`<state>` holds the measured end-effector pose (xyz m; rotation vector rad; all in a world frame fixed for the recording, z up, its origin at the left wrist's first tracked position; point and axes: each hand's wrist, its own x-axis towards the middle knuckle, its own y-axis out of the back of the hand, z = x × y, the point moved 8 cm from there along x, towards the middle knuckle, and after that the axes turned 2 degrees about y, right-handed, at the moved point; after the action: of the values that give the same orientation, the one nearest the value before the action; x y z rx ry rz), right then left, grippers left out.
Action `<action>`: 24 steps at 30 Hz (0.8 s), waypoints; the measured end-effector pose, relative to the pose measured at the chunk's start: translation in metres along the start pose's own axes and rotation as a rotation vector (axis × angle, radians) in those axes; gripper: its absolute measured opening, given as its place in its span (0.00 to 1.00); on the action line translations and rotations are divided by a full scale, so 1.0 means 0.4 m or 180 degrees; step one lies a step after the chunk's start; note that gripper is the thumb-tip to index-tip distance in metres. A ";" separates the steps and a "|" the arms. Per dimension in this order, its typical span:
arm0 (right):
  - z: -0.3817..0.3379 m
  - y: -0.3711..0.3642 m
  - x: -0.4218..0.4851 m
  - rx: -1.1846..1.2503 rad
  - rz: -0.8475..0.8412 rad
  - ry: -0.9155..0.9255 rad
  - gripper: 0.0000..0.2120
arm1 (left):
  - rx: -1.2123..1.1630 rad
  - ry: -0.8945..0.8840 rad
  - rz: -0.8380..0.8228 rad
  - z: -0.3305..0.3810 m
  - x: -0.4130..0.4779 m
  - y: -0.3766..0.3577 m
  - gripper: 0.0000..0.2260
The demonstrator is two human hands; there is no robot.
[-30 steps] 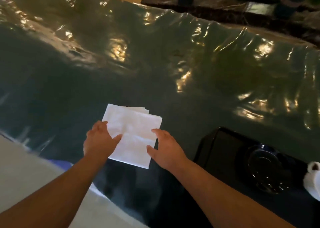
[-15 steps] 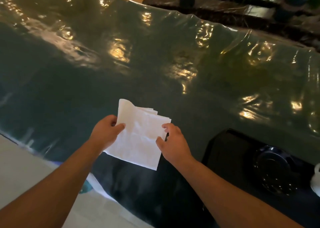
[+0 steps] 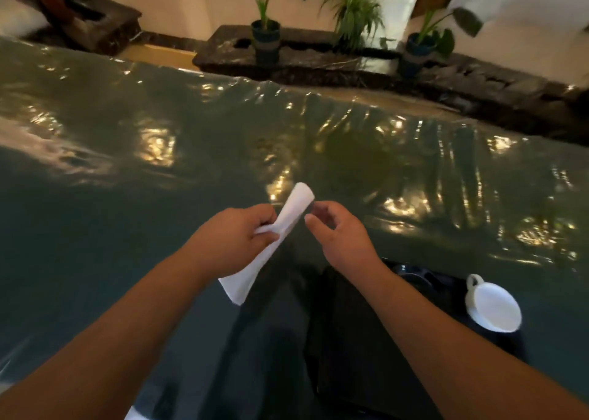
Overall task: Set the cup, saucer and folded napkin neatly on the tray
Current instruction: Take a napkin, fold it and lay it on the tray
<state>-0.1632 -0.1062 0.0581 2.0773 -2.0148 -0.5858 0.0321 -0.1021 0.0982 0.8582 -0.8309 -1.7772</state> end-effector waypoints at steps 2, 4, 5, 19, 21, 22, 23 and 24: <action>0.009 0.101 -0.019 0.0056 0.0113 -0.0015 0.12 | 0.0184 -0.0284 -0.0030 0.095 0.028 -0.013 0.05; 0.029 0.203 -0.039 0.0068 0.0273 -0.0029 0.14 | 0.0352 -0.0521 -0.0032 0.185 0.055 -0.034 0.04; 0.038 0.242 -0.048 0.0069 0.0319 -0.0057 0.15 | 0.0420 -0.0601 -0.0025 0.220 0.066 -0.041 0.05; 0.128 0.574 -0.168 0.1379 0.0000 -0.0577 0.08 | -0.0366 -0.0365 0.0157 0.485 0.164 -0.196 0.06; 0.122 0.592 -0.162 0.1654 -0.0001 -0.0589 0.08 | -0.0799 0.0070 0.0355 0.443 0.163 -0.209 0.09; 0.123 0.606 -0.159 0.1738 -0.0002 -0.0584 0.08 | -0.1012 0.0340 0.0446 0.419 0.162 -0.222 0.11; 0.124 0.618 -0.154 0.1785 -0.0009 -0.0570 0.08 | -0.1188 0.0628 0.0474 0.395 0.157 -0.235 0.15; 0.123 0.630 -0.151 0.1822 -0.0015 -0.0557 0.09 | -0.1284 0.0869 0.0388 0.372 0.152 -0.251 0.21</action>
<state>-0.4135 -0.0547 0.1235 2.3985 -2.5074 -0.2036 -0.1567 -0.1045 0.0807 0.7407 -0.3234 -1.5998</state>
